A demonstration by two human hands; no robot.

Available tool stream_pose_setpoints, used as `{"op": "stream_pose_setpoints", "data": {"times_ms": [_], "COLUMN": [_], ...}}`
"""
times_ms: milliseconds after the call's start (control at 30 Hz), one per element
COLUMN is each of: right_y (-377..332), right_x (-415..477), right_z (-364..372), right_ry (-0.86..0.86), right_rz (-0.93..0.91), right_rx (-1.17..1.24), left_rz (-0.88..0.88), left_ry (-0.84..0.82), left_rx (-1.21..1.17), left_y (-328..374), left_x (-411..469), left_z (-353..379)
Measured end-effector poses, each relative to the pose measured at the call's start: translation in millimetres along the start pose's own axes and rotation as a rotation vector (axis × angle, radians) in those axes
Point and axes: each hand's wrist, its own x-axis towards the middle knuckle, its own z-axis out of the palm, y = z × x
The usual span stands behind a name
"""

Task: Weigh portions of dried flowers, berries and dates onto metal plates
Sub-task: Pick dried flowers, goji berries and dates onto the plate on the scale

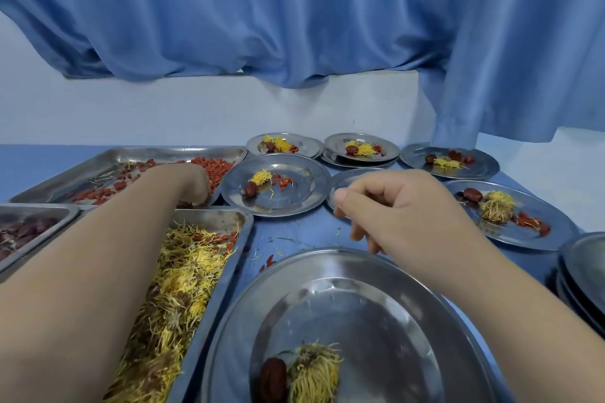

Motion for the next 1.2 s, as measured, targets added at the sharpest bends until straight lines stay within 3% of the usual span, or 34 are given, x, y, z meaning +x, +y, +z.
{"op": "stream_pose_setpoints", "data": {"times_ms": [333, 467, 667, 833, 1067, 1200], "right_y": [-2, 0, -2, 0, 4, 1], "right_x": [0, 1, 0, 4, 10, 9], "right_z": [-1, -4, -4, -8, -23, -32], "right_ry": [0.014, 0.033, 0.028, 0.082, 0.357, 0.408], "right_rz": [-0.055, -0.048, -0.043, -0.011, 0.124, 0.171], "right_rx": [0.013, 0.040, 0.080, 0.182, 0.482, 0.615], "left_rz": [0.031, 0.065, 0.111, 0.087, 0.128, 0.168], "left_ry": [0.168, 0.279, 0.298, 0.341, 0.415, 0.425], "left_rx": [-0.098, -0.042, 0.012, -0.156, -0.420, -0.592], "left_y": [-7, -14, -22, -28, -36, -32], "left_x": [2, 5, 4, -7, -28, -53], "left_z": [2, -2, 2, -1, -8, -17]}}
